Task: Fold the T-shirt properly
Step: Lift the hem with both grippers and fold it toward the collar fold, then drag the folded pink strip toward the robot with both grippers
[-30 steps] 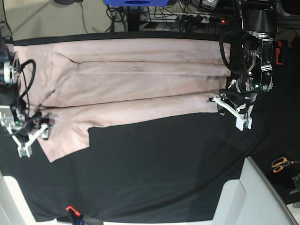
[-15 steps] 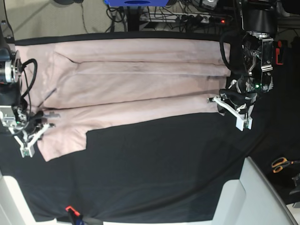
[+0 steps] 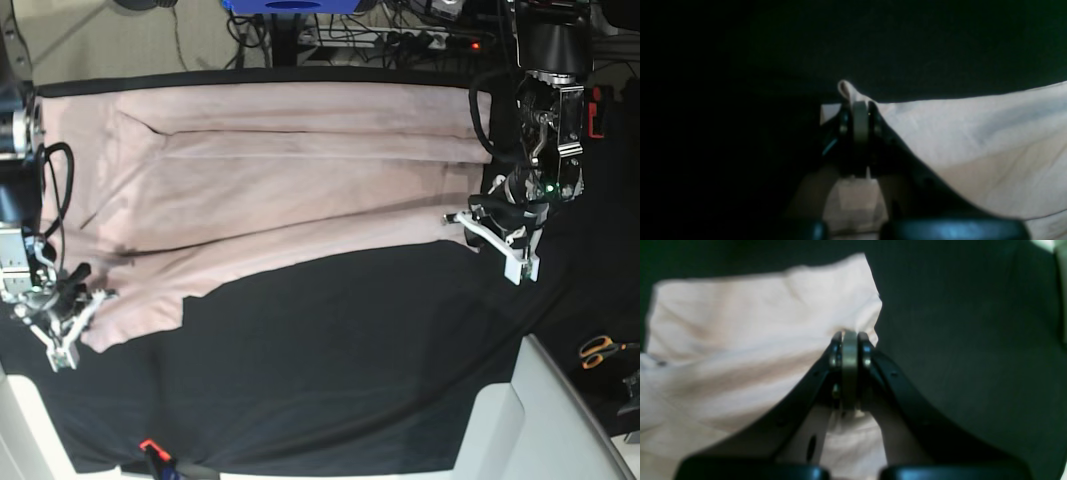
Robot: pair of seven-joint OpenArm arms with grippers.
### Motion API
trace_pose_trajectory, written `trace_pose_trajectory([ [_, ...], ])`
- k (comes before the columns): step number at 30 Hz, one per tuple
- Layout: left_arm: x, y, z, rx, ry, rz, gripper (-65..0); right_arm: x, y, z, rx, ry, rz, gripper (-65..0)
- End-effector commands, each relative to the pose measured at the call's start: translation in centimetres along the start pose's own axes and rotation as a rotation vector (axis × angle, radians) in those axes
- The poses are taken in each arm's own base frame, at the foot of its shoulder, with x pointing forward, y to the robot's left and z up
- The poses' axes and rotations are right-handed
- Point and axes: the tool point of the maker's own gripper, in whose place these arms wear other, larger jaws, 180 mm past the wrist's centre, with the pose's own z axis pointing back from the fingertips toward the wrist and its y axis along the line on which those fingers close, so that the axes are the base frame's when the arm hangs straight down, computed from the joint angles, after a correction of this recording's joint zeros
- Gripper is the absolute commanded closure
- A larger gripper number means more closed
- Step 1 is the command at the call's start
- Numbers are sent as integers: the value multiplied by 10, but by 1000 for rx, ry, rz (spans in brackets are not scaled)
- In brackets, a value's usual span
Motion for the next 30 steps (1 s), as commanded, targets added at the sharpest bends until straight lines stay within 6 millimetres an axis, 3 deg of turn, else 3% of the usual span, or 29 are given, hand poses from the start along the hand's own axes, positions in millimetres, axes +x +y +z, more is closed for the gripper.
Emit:
trace_pose_trajectory([
  [1, 24, 2, 4, 0, -58, -12, 0, 30, -14, 6, -27, -58, 16, 0],
  [11, 29, 0, 5, -4, -69, -17, 0, 32, 6, 36, -28, 23, 121, 0],
  [16, 39, -10, 14, -21, -99, -43, 0, 17, -15, 56, -80, 64, 60, 0],
  [21, 49, -21, 25, -41, -93, -75, 0, -8, -20, 70, -100, 102, 47, 0],
  [25, 58, -25, 28, -47, -115, -83, 0, -16, -23, 73, -106, 108, 40, 0],
  [30, 66, -22, 31, -41, -131, -97, 0, 17, -28, 70, -114, 34, 42, 0],
])
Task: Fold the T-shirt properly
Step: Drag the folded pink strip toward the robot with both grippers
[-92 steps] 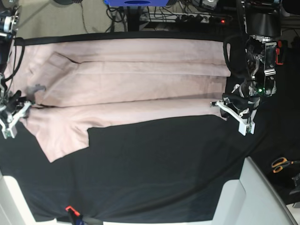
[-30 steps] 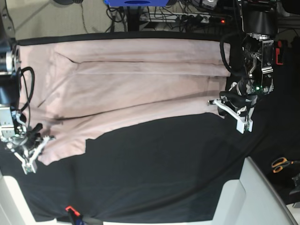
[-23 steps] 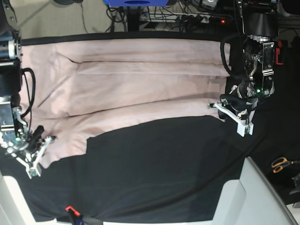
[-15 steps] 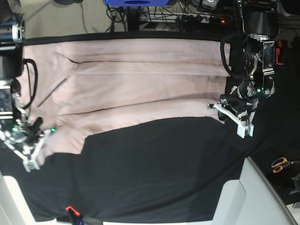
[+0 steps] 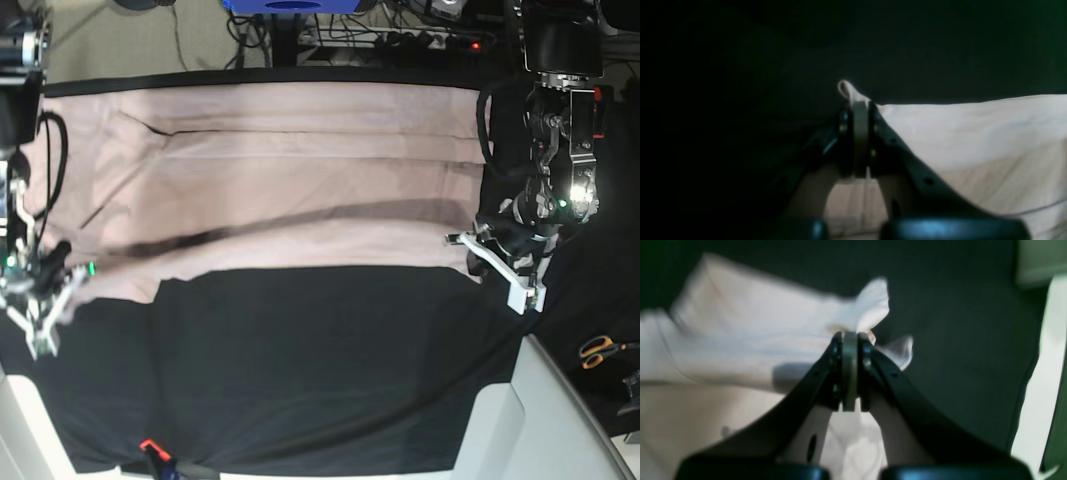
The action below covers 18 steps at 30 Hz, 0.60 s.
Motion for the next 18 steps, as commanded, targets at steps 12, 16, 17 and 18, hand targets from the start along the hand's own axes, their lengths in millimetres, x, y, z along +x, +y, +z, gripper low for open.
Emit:
trace_pose_trajectory([
  [12, 30, 3, 4, 4, -74, -15, 0, 46, -16, -10, -17, -80, -40, 0],
  [16, 31, 3, 4, 6, -76, -13, 0, 44, 3, -19, 19, -94, -5, 0],
  [17, 31, 3, 4, 6, -76, -13, 0, 44, 4, -21, 23, -95, -5, 0],
  [18, 31, 3, 4, 6, -76, -13, 0, 45, 5, -23, 26, -95, -5, 0],
])
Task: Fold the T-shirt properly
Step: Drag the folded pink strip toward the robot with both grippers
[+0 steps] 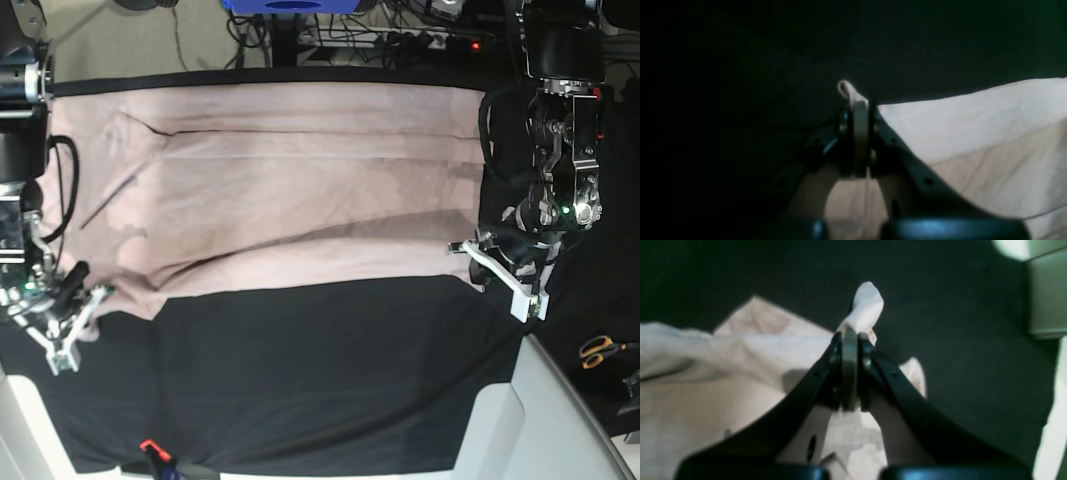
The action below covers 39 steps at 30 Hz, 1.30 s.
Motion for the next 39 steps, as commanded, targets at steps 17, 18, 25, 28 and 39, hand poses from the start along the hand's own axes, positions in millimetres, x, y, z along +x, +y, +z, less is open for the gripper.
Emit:
trace_pose_trajectory([
  [17, 21, 7, 3, 42, -56, 28, 0, 23, -32, -5, -44, -73, -36, 0],
  [18, 19, 7, 3, 42, -52, 27, 0, 19, -33, -5, -45, -51, -39, 0],
  [25, 1, 8, 4, 43, -17, 29, 0, -14, -40, 4, -68, 45, -76, 0],
  [28, -14, 0, 3, 28, 19, 14, 0, -21, -43, 17, -85, 77, -87, 0],
  [39, -42, -25, 9, -27, 70, -38, 0, -68, -25, 46, -88, 183, -121, 0],
])
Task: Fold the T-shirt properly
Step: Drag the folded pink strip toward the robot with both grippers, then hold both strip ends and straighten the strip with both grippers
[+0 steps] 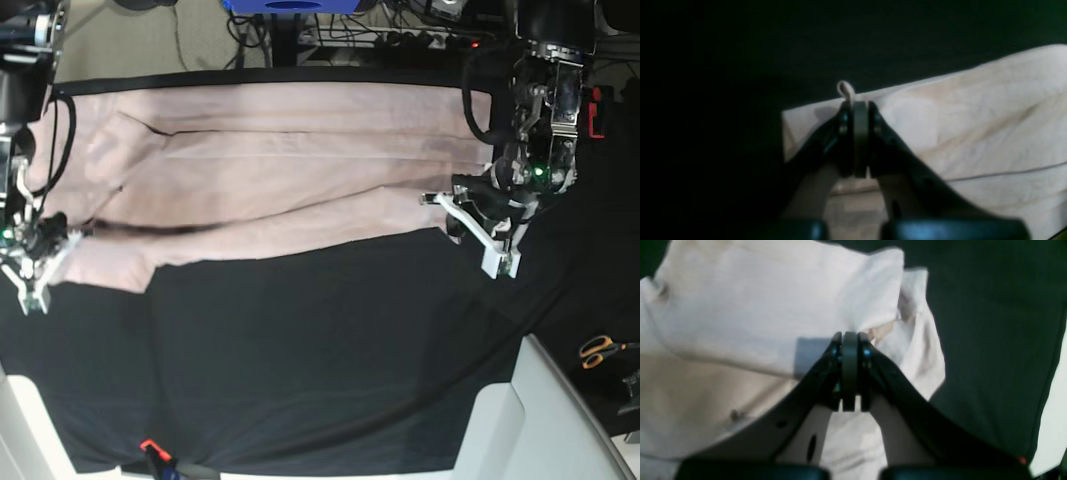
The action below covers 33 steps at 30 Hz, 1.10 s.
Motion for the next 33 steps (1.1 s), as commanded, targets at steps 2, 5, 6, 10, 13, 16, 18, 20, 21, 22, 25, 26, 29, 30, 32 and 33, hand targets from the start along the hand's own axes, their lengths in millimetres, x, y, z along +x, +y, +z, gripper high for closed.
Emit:
trace_pose_trajectory([
  [2, 20, 4, 6, 4, -50, -36, 0, 12, -12, 11, -24, -54, -25, 0],
  [5, 20, 8, 7, 10, -48, -42, 0, 0, -7, 12, -20, -36, -36, 0],
  [6, 20, 8, 7, 10, -48, -42, 0, -6, -7, 12, -18, -25, -34, 0],
  [10, 19, 16, 9, 26, -41, -58, 0, -25, -5, 10, -16, 9, -27, 0],
  [13, 16, 24, 12, 42, -29, -76, 0, -33, -3, 10, -14, 24, -24, 0],
  [16, 12, 25, 12, 43, -21, -78, 0, -38, -3, 10, -14, 35, -22, 0],
  [18, 5, 25, 13, 42, -6, -77, 0, -45, -3, 10, -14, 47, -18, 0],
  [20, -1, 26, 13, 43, 6, -77, 0, -47, -3, 10, -14, 50, -19, 0],
  [21, -3, 27, 13, 51, 8, -86, 0, -50, -3, 10, -14, 56, -18, 0],
  [22, -5, 29, 13, 64, 14, -102, 0, -54, -2, 10, -13, 63, -16, 0],
  [25, -13, 33, 13, 114, 29, -162, 0, -55, -1, 16, -16, 48, -4, 0],
  [26, -16, 32, 12, 125, 32, -174, 0, -55, 0, 17, -16, 45, -1, 0],
  [29, -18, 32, 12, 136, 35, -191, 0, -54, 0, 17, -17, 44, -1, 0],
  [30, -18, 32, 12, 135, 36, -190, 0, -54, 0, 17, -17, 44, -1, 0],
  [32, -19, 32, 12, 135, 38, -190, 0, -56, 0, 17, -16, 47, 0, 0],
  [33, -22, 32, 13, 135, 44, -189, 0, -57, 1, 17, -16, 48, 0, 0],
])
